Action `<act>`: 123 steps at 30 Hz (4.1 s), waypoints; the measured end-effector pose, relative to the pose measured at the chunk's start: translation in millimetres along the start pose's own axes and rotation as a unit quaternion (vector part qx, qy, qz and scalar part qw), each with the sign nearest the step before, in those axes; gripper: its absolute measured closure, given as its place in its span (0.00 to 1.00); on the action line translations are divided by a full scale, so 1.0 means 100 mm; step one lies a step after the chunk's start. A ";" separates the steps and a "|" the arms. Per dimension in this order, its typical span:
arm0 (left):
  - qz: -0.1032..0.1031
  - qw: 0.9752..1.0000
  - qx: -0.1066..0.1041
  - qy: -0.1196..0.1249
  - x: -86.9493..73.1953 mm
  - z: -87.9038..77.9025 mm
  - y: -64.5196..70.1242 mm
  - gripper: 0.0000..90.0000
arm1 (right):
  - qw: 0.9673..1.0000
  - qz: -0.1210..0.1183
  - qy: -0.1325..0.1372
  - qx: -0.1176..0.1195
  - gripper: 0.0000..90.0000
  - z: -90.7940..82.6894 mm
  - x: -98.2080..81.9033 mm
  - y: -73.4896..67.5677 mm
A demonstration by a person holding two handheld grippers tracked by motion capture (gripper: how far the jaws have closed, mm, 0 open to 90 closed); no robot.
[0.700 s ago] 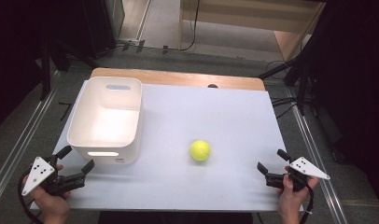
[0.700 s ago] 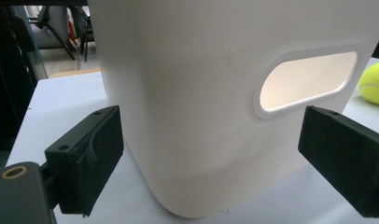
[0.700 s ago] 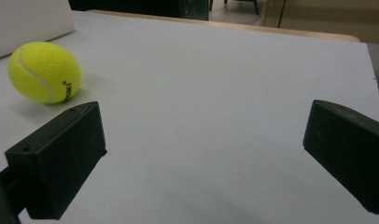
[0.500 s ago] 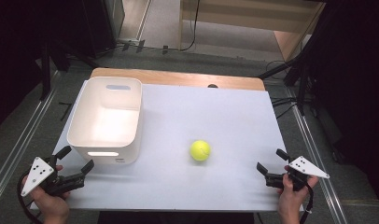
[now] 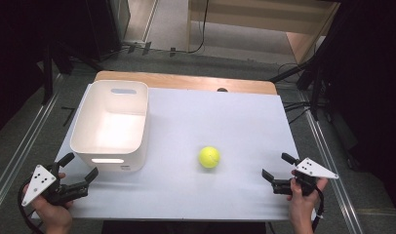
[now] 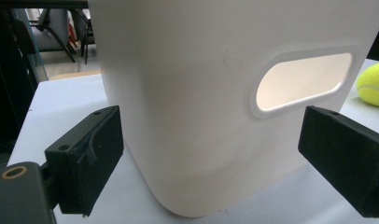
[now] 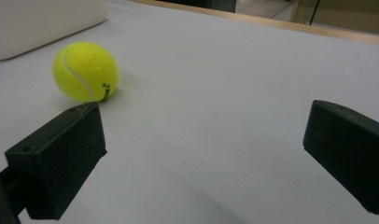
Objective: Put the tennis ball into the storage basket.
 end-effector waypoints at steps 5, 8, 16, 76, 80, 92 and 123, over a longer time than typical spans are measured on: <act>-0.002 1.000 -0.001 0.000 0.00 0.00 0.00 0.08 | 1.000 -0.010 -0.009 0.007 0.00 0.05 0.10 -0.04; -0.001 1.000 -0.001 -0.001 0.00 0.00 0.00 0.08 | 1.000 -0.018 -0.015 0.014 0.00 0.07 0.17 -0.06; 0.001 1.000 0.000 -0.003 0.00 0.00 0.00 0.08 | 0.998 -0.040 -0.029 0.032 0.00 0.16 0.37 -0.15; 0.004 1.000 -0.002 -0.005 0.00 0.01 0.01 0.08 | 0.961 -0.193 -0.148 0.129 0.00 0.81 1.06 -0.82; 0.004 1.000 -0.003 -0.004 0.00 0.01 0.01 0.08 | 0.958 -0.201 -0.150 0.138 0.00 0.83 1.07 -0.86; 0.004 1.000 -0.002 -0.005 0.00 0.00 0.01 0.08 | 0.948 -0.223 -0.169 0.152 0.00 0.91 1.10 -0.97; 0.005 1.000 -0.004 -0.005 0.00 0.00 0.01 0.08 | 0.928 -0.253 -0.214 0.171 0.00 1.12 1.05 -1.16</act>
Point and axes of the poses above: each handheld gripper's, and its own axes: z roughly forward along the jaws, x roughly out of its top, y roughly to its right, the point moved 3 cm from there along z, roughly forward along the jaws, and after that the axes turned 11 degrees about -x, right-handed, at the moved point
